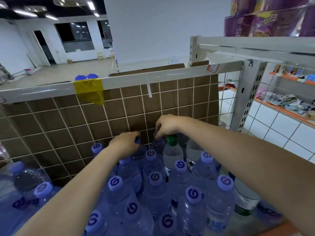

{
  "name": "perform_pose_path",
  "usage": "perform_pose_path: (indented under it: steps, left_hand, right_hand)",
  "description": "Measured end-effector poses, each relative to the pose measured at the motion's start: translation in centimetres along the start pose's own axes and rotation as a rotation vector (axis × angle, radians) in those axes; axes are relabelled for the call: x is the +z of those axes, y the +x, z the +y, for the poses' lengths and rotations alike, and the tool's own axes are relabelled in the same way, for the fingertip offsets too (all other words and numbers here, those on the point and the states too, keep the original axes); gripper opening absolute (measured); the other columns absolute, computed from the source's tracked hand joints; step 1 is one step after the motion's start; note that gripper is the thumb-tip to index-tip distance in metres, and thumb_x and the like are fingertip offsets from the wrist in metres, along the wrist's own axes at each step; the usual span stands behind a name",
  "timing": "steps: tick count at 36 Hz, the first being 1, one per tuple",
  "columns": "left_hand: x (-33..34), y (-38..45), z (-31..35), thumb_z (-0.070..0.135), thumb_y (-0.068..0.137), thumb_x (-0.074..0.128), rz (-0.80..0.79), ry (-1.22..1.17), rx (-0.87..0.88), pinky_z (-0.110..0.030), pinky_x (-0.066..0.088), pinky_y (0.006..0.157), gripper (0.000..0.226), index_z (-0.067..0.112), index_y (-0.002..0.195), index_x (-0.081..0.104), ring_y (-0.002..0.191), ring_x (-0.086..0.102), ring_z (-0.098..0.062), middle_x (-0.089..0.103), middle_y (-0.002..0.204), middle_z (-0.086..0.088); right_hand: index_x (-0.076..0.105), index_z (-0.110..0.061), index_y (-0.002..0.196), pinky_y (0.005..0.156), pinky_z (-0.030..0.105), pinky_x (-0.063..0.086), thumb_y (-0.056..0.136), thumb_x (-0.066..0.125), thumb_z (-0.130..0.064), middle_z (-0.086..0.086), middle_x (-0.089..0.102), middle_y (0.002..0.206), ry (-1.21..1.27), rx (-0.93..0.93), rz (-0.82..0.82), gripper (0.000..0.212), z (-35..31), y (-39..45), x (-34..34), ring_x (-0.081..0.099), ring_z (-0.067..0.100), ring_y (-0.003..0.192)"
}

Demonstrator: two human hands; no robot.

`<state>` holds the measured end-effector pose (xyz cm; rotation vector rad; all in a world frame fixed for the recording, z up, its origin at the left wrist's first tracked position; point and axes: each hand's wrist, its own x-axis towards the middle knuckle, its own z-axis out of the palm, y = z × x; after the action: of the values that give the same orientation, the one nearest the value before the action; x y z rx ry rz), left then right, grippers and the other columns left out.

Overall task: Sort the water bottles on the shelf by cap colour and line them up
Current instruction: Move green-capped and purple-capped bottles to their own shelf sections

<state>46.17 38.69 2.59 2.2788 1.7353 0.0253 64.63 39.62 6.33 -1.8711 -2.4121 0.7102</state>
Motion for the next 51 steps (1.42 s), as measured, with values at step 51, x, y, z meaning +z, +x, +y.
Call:
perform_pose_path:
  steps: [51]
  left_hand:
    - [0.0, -2.3, 10.5, 0.045, 0.09, 0.057, 0.226, -0.125, 0.217, -0.036, 0.047, 0.067, 0.029, 0.017, 0.092, 0.046, 0.078, 0.058, -0.024, 0.059, 0.086, -0.004]
  right_hand:
    - [0.055, -0.017, 0.095, 0.058, 0.023, 0.036, 0.084, 0.071, -0.031, -0.008, 0.049, 0.08, 0.061, 0.041, 0.317, 0.024, 8.5, -9.7, -1.9, 0.051, 0.016, 0.079]
